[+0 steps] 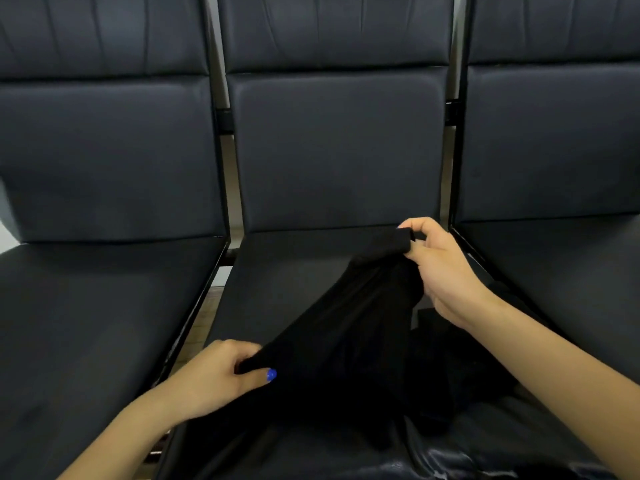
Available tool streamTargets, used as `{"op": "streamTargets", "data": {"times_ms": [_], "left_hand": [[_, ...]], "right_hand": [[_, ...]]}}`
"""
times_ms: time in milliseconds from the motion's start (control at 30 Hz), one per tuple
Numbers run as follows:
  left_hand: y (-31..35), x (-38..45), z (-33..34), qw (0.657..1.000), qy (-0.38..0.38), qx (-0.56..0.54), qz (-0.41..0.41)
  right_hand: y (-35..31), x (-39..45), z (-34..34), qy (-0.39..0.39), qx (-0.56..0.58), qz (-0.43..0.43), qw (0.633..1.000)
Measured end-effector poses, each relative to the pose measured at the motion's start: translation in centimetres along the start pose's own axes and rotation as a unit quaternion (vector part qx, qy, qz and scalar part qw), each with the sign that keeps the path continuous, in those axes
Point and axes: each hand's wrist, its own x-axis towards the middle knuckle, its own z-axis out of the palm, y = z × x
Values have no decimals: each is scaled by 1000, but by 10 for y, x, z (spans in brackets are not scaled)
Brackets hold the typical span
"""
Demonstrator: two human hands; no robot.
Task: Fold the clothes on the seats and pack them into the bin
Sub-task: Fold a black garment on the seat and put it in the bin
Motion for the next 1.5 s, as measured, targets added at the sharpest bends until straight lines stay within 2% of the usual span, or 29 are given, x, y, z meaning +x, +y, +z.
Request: {"op": "streamTargets", "data": {"times_ms": [67,133,200,233,267,367,433,533,600,667,767,833,900,967,1033,1067,1100,1200,1233,1300,1367,1433,1500], "left_hand": [[-4,3,-3,996,87,-1,24],[-4,6,-4,977,208,-23,38],[5,6,-1,951,300,-80,1],[10,5,2,943,313,-109,-20],[15,5,5,942,303,-140,-30],[38,2,16,950,196,-236,-59],[52,0,21,934,139,-318,-80],[63,-3,25,890,80,-435,-108],[69,-5,26,866,57,-483,-118],[72,-6,28,854,57,-500,-128],[66,-5,32,815,105,-541,-178],[63,-6,27,769,115,-593,-212],[59,-5,19,729,133,-631,-229],[54,-5,7,699,157,-662,-218],[51,-6,-2,677,173,-686,-202],[50,-7,-3,675,174,-689,-198],[50,-7,-4,678,175,-686,-199],[47,-7,0,681,196,-669,-226],[45,-6,-1,683,200,-662,-233],[39,-5,-5,687,212,-651,-243],[31,-3,-13,687,240,-644,-235],[24,-1,-23,685,291,-627,-230],[8,1,-32,663,361,-611,-239]], "right_hand": [[9,3,-1,13,-20,37,999],[19,3,0,4,-25,88,996],[26,-1,4,-9,-3,140,990],[28,-3,7,-18,0,158,987],[31,-6,9,-27,-4,169,985],[37,-14,17,-73,-46,168,982],[40,-21,26,-114,-95,141,979],[44,-34,42,-203,-193,24,960],[44,-46,52,-287,-288,-54,912],[43,-56,58,-347,-351,-77,866],[41,-65,60,-395,-387,-71,830],[39,-64,58,-390,-381,-68,835],[40,-57,54,-363,-358,-86,856],[46,-45,48,-321,-344,-89,878],[53,-34,38,-296,-370,-80,877],[57,-30,33,-301,-401,-77,862],[62,-27,27,-317,-453,-81,829],[78,-19,11,-363,-628,-110,679],[81,-19,9,-368,-646,-102,661],[81,-17,9,-378,-636,-64,670],[79,-21,12,-412,-641,-28,647],[77,-25,16,-419,-664,-12,619],[66,-36,27,-409,-667,-27,622]]}}
